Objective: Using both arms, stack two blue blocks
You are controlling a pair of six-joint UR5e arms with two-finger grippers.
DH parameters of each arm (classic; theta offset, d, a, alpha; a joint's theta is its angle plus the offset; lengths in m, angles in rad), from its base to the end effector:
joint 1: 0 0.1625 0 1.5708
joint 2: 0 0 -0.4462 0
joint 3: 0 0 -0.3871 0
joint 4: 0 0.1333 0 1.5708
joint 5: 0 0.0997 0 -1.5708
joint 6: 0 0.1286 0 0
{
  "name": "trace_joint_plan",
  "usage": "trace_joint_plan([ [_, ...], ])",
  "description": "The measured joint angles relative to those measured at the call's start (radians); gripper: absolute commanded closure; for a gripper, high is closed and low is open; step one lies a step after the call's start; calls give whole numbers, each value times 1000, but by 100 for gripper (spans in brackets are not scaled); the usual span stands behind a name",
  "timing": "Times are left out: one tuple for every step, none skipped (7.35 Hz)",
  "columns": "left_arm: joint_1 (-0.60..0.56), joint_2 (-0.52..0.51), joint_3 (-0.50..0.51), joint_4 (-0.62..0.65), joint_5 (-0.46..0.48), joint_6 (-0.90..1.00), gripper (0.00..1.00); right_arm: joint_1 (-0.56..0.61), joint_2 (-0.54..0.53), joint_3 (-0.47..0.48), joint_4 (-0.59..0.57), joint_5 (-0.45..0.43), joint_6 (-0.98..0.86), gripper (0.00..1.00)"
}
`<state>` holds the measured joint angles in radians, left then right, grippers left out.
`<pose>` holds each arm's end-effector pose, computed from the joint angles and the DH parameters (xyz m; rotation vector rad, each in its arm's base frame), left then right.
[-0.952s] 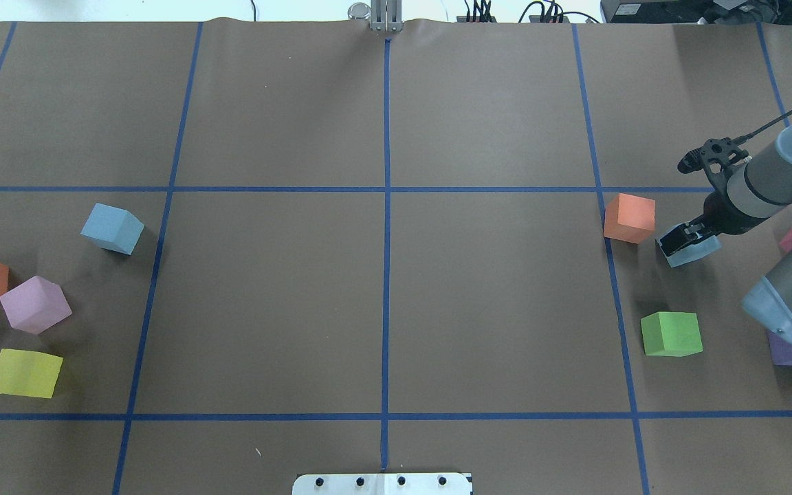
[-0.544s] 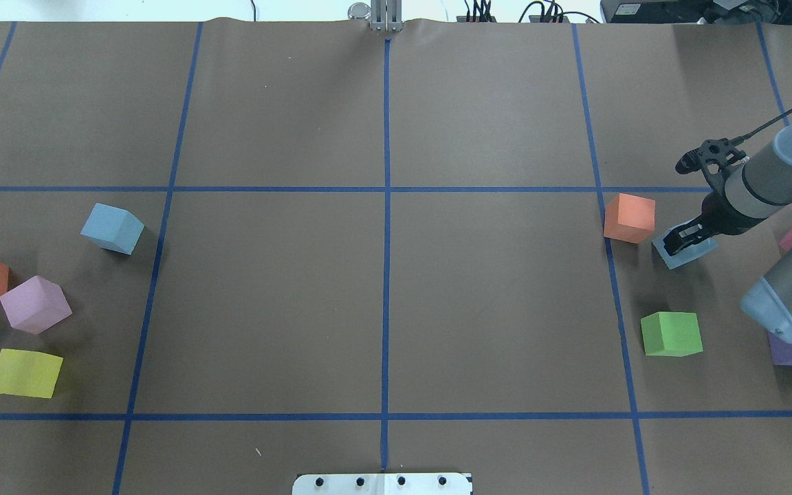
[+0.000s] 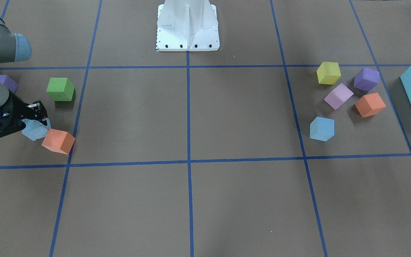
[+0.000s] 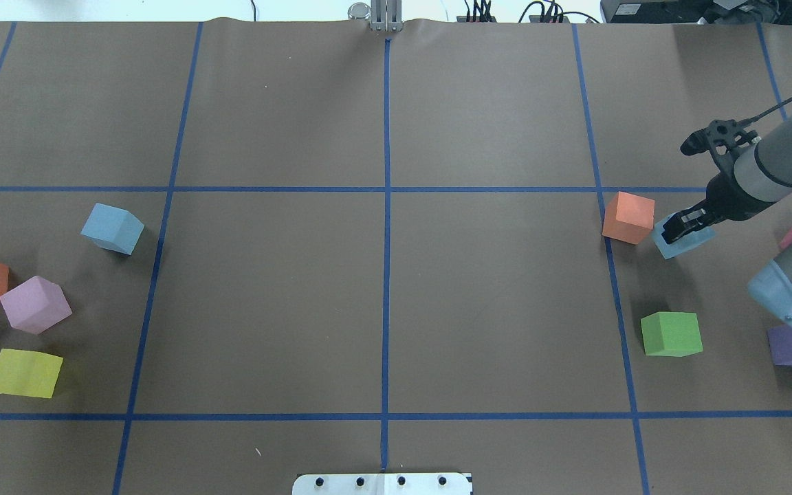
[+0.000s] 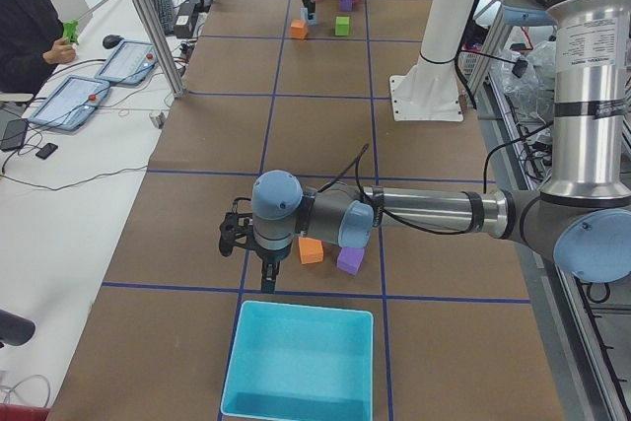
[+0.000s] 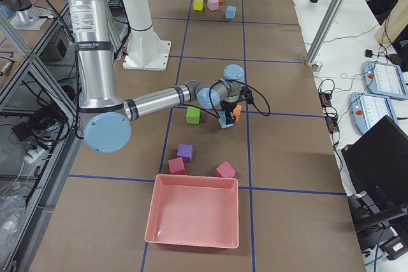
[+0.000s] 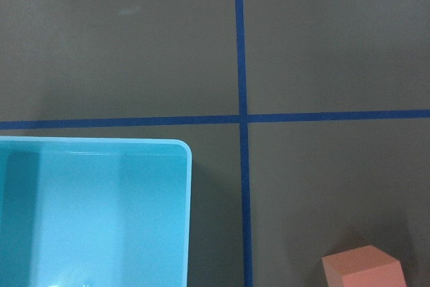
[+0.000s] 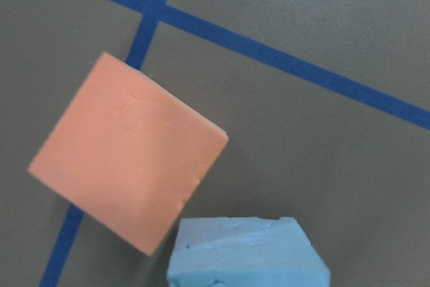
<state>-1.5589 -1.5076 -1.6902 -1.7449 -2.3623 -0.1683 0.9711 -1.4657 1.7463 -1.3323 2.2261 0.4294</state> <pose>-0.0361 -0.4765 0.6513 0.1463 0.8042 -0.0565 -0.2684 -0.4899 0.5381 0.1208 -0.8065 -0.3308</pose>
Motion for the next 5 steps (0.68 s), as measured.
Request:
trace_joint_plan([
  [37, -27, -3, 0, 0, -57, 2, 20, 41, 55, -115, 21, 0, 52],
  [82, -62, -4, 0, 0, -114, 2, 31, 116, 106, -268, 28, 1, 51],
  [130, -96, -4, 0, 2, -174, 2, 37, 197, 146, -417, 27, 3, 51],
  [182, -131, -4, -3, 5, -235, 2, 33, 254, 169, -508, 28, 12, 51],
  [240, -169, -4, -5, 10, -297, 2, 15, 300, 174, -549, 27, 45, 51],
])
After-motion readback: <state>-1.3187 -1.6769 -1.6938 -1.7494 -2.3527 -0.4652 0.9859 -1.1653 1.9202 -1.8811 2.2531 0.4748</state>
